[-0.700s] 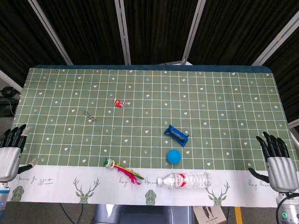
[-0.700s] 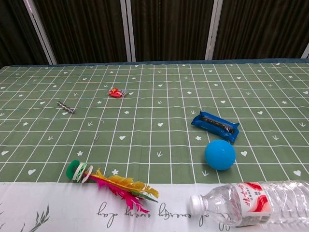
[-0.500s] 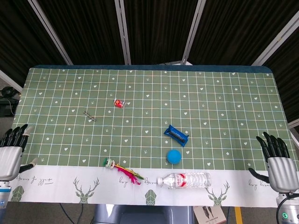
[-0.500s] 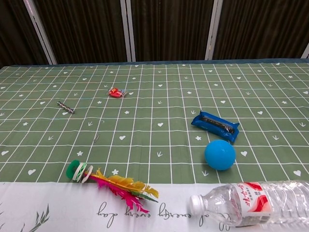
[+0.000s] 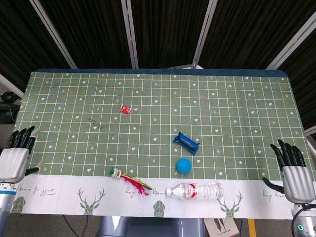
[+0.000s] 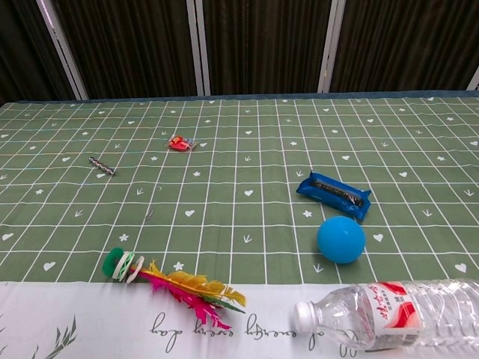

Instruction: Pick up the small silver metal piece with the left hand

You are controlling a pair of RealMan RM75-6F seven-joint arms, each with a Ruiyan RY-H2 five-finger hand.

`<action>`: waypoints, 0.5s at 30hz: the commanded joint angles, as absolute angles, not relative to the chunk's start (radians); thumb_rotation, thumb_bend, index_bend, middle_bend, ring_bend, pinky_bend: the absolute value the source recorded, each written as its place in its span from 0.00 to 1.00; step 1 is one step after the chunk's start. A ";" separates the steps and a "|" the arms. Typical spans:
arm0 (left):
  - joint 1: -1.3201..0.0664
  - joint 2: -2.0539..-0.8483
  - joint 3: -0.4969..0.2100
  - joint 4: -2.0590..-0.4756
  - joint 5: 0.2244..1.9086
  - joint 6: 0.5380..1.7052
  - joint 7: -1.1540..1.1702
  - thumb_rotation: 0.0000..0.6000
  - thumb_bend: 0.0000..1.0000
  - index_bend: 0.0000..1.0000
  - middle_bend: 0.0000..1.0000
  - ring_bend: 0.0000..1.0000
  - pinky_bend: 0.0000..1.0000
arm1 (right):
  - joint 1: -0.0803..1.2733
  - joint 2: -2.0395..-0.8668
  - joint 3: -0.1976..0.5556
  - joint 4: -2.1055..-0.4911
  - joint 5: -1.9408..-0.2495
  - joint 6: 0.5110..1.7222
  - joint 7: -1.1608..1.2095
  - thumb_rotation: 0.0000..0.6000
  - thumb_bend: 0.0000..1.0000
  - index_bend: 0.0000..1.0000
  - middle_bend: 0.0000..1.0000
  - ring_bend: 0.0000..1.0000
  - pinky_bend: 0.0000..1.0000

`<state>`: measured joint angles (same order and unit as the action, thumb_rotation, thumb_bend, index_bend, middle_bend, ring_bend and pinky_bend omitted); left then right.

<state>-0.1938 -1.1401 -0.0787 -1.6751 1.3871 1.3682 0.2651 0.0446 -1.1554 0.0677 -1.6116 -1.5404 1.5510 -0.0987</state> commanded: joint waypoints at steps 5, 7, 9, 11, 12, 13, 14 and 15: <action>-0.328 -1.183 -0.135 -1.566 1.332 1.198 0.332 1.00 0.23 0.26 0.00 0.00 0.00 | 0.042 -1.155 0.069 -1.611 -1.539 1.555 -0.106 1.00 0.05 0.10 0.00 0.00 0.06; -0.371 -1.209 -0.150 -1.523 1.315 1.142 0.334 1.00 0.23 0.33 0.00 0.00 0.00 | 0.043 -1.155 0.070 -1.611 -1.533 1.552 -0.107 1.00 0.05 0.10 0.00 0.00 0.06; -0.420 -1.236 -0.160 -1.465 1.300 1.073 0.338 1.00 0.23 0.39 0.00 0.00 0.00 | 0.043 -1.155 0.070 -1.616 -1.526 1.546 -0.104 1.00 0.05 0.10 0.00 0.00 0.06; -0.458 -1.260 -0.167 -1.419 1.296 1.027 0.335 1.00 0.23 0.42 0.00 0.00 0.00 | 0.043 -1.154 0.070 -1.618 -1.529 1.548 -0.104 1.00 0.05 0.10 0.00 0.00 0.06; -0.478 -1.275 -0.170 -1.394 1.299 1.005 0.330 1.00 0.23 0.43 0.00 0.00 0.00 | 0.042 -1.154 0.069 -1.618 -1.531 1.549 -0.105 1.00 0.05 0.10 0.00 0.00 0.06; -0.501 -1.296 -0.174 -1.358 1.304 0.983 0.321 1.00 0.23 0.44 0.00 0.00 0.00 | 0.042 -1.155 0.068 -1.618 -1.532 1.549 -0.107 1.00 0.05 0.11 0.00 0.00 0.06; -0.519 -1.315 -0.175 -1.324 1.313 0.970 0.310 1.00 0.23 0.44 0.00 0.00 0.00 | 0.042 -1.155 0.068 -1.618 -1.531 1.549 -0.108 1.00 0.05 0.11 0.00 0.00 0.06; -0.534 -1.331 -0.174 -1.294 1.324 0.961 0.297 1.00 0.23 0.44 0.00 0.00 0.00 | 0.042 -1.155 0.068 -1.618 -1.529 1.547 -0.110 1.00 0.05 0.11 0.00 0.00 0.06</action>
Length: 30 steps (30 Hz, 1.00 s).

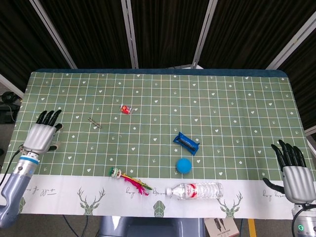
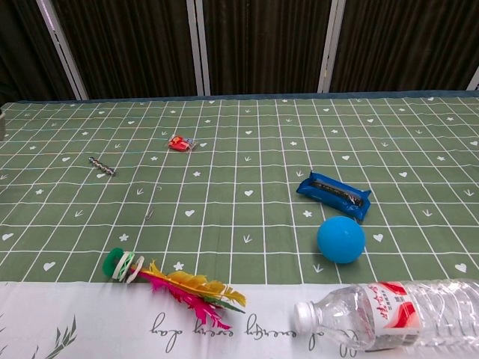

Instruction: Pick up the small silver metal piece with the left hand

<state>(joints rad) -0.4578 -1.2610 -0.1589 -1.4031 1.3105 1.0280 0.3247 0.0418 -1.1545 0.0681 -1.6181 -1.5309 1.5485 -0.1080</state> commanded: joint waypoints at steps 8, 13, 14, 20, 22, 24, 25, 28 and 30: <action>-0.629 -1.471 -0.135 -1.046 1.408 0.895 0.174 1.00 0.24 0.46 0.00 0.00 0.00 | 0.044 -1.150 0.077 -1.626 -1.495 1.528 -0.109 1.00 0.05 0.11 0.00 0.00 0.06; -0.672 -1.543 -0.115 -0.932 1.429 0.851 0.112 1.00 0.26 0.46 0.00 0.00 0.00 | 0.046 -1.149 0.079 -1.626 -1.491 1.523 -0.108 1.00 0.05 0.11 0.00 0.00 0.06; -0.683 -1.558 -0.111 -0.911 1.433 0.841 0.101 1.00 0.27 0.46 0.00 0.00 0.00 | 0.047 -1.149 0.080 -1.626 -1.489 1.522 -0.108 1.00 0.05 0.11 0.00 0.00 0.06; -0.726 -1.630 -0.104 -0.823 1.446 0.823 0.065 1.00 0.29 0.47 0.00 0.00 0.00 | 0.049 -1.148 0.084 -1.623 -1.479 1.516 -0.098 1.00 0.05 0.11 0.00 0.00 0.06; -0.738 -1.646 -0.103 -0.803 1.447 0.817 0.060 1.00 0.31 0.46 0.00 0.00 0.00 | 0.049 -1.146 0.085 -1.625 -1.476 1.514 -0.094 1.00 0.05 0.11 0.00 0.00 0.06; -0.745 -1.655 -0.104 -0.793 1.445 0.812 0.056 1.00 0.32 0.46 0.00 0.00 0.00 | 0.049 -1.145 0.085 -1.626 -1.475 1.513 -0.093 1.00 0.05 0.11 0.00 0.00 0.06; -0.749 -1.660 -0.105 -0.790 1.444 0.808 0.053 1.00 0.32 0.46 0.00 0.00 0.00 | 0.049 -1.145 0.085 -1.626 -1.475 1.513 -0.092 1.00 0.05 0.11 0.00 0.00 0.06; -0.762 -1.673 -0.104 -0.778 1.446 0.801 0.058 1.00 0.32 0.44 0.00 0.00 0.00 | 0.049 -1.144 0.084 -1.627 -1.478 1.514 -0.087 1.00 0.05 0.11 0.00 0.00 0.06; -0.769 -1.681 -0.100 -0.768 1.448 0.799 0.063 1.00 0.32 0.43 0.00 0.00 0.00 | 0.049 -1.144 0.084 -1.627 -1.482 1.516 -0.084 1.00 0.05 0.11 0.00 0.00 0.06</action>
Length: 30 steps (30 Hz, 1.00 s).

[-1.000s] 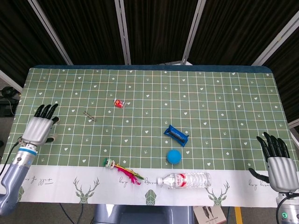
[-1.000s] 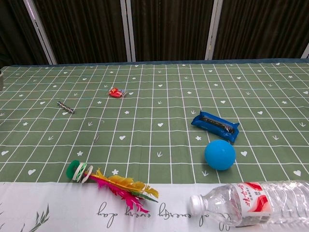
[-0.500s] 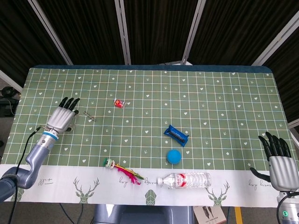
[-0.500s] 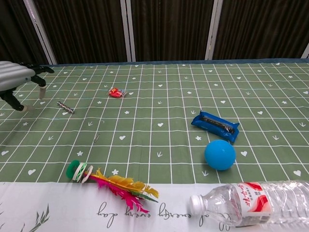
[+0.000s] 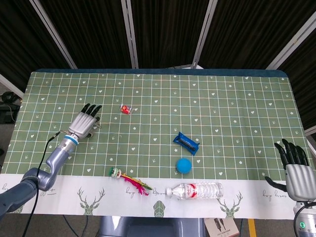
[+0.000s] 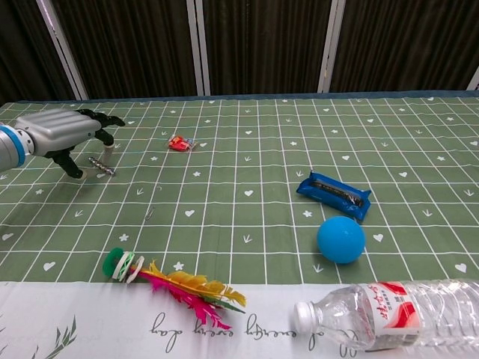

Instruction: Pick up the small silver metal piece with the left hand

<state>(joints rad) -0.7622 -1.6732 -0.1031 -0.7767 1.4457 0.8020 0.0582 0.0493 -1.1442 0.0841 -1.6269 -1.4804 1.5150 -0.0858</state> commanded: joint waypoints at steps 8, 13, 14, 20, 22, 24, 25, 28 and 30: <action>-0.780 -1.705 -0.092 -0.734 1.436 0.787 0.080 1.00 0.31 0.41 0.00 0.00 0.00 | 0.047 -1.143 0.083 -1.627 -1.487 1.523 -0.076 1.00 0.05 0.11 0.00 0.00 0.06; -0.790 -1.728 -0.092 -0.710 1.427 0.779 0.087 1.00 0.31 0.41 0.00 0.00 0.00 | 0.047 -1.143 0.083 -1.628 -1.486 1.522 -0.075 1.00 0.05 0.11 0.00 0.00 0.06; -0.792 -1.732 -0.092 -0.706 1.426 0.779 0.088 1.00 0.31 0.42 0.00 0.00 0.00 | 0.047 -1.143 0.082 -1.629 -1.486 1.522 -0.075 1.00 0.05 0.11 0.00 0.00 0.06; -0.796 -1.753 -0.091 -0.677 1.421 0.779 0.086 1.00 0.31 0.44 0.00 0.00 0.00 | 0.046 -1.140 0.081 -1.635 -1.481 1.517 -0.067 1.00 0.05 0.11 0.00 0.00 0.06; -0.798 -1.762 -0.094 -0.666 1.416 0.778 0.080 1.00 0.31 0.45 0.00 0.00 0.00 | 0.046 -1.139 0.081 -1.636 -1.482 1.516 -0.065 1.00 0.05 0.11 0.00 0.00 0.06; -0.800 -1.767 -0.094 -0.659 1.414 0.775 0.077 1.00 0.31 0.46 0.00 0.00 0.00 | 0.046 -1.139 0.080 -1.636 -1.483 1.516 -0.065 1.00 0.05 0.11 0.00 0.00 0.06; -0.801 -1.769 -0.094 -0.655 1.413 0.774 0.077 1.00 0.31 0.46 0.00 0.00 0.00 | 0.046 -1.139 0.080 -1.636 -1.483 1.517 -0.065 1.00 0.05 0.11 0.00 0.00 0.06; -0.805 -1.777 -0.093 -0.644 1.414 0.771 0.077 1.00 0.31 0.46 0.00 0.00 0.00 | 0.046 -1.139 0.080 -1.636 -1.483 1.517 -0.063 1.00 0.05 0.11 0.00 0.00 0.06; -0.808 -1.782 -0.092 -0.635 1.413 0.767 0.077 1.00 0.31 0.46 0.00 0.00 0.00 | 0.046 -1.139 0.080 -1.637 -1.482 1.516 -0.061 1.00 0.05 0.11 0.00 0.00 0.06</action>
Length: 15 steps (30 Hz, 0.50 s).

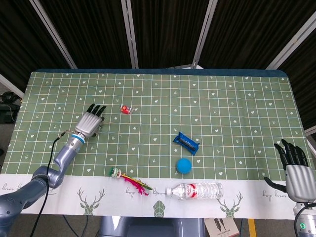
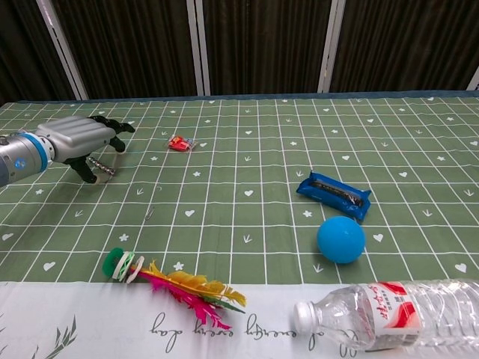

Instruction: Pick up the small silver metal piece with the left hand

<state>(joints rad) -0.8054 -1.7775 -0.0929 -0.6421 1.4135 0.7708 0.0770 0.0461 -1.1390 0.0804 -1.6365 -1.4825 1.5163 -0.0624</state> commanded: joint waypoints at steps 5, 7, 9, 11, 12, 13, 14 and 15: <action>-0.815 -1.799 -0.090 -0.605 1.408 0.751 0.073 1.00 0.32 0.46 0.00 0.00 0.00 | 0.046 -1.137 0.080 -1.639 -1.482 1.515 -0.058 1.00 0.05 0.11 0.00 0.00 0.06; -0.817 -1.806 -0.091 -0.596 1.404 0.745 0.071 1.00 0.32 0.46 0.00 0.00 0.00 | 0.046 -1.137 0.080 -1.640 -1.482 1.515 -0.057 1.00 0.05 0.11 0.00 0.00 0.06; -0.818 -1.811 -0.091 -0.591 1.403 0.742 0.069 1.00 0.32 0.46 0.00 0.00 0.00 | 0.046 -1.137 0.081 -1.640 -1.482 1.515 -0.057 1.00 0.05 0.11 0.00 0.00 0.06; -0.819 -1.815 -0.089 -0.585 1.404 0.742 0.067 1.00 0.32 0.47 0.00 0.00 0.00 | 0.046 -1.138 0.081 -1.639 -1.482 1.517 -0.055 1.00 0.05 0.11 0.00 0.00 0.06; -0.820 -1.816 -0.088 -0.583 1.404 0.742 0.065 1.00 0.32 0.48 0.00 0.00 0.00 | 0.046 -1.138 0.081 -1.640 -1.482 1.517 -0.054 1.00 0.05 0.11 0.00 0.00 0.06; -0.820 -1.818 -0.088 -0.582 1.404 0.741 0.064 1.00 0.32 0.49 0.00 0.00 0.00 | 0.046 -1.138 0.082 -1.639 -1.482 1.517 -0.054 1.00 0.05 0.11 0.00 0.00 0.06; -0.821 -1.819 -0.087 -0.580 1.405 0.742 0.062 1.00 0.33 0.50 0.00 0.00 0.00 | 0.046 -1.138 0.082 -1.639 -1.481 1.517 -0.053 1.00 0.05 0.11 0.00 0.00 0.06; -0.821 -1.820 -0.087 -0.579 1.405 0.745 0.059 1.00 0.34 0.50 0.00 0.00 0.00 | 0.046 -1.138 0.082 -1.639 -1.481 1.517 -0.052 1.00 0.05 0.11 0.00 0.00 0.06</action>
<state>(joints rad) -0.8205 -1.8196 -0.0874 -0.5798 1.4050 0.7437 0.0597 0.0456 -1.1381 0.0820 -1.6393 -1.4810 1.5173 -0.0520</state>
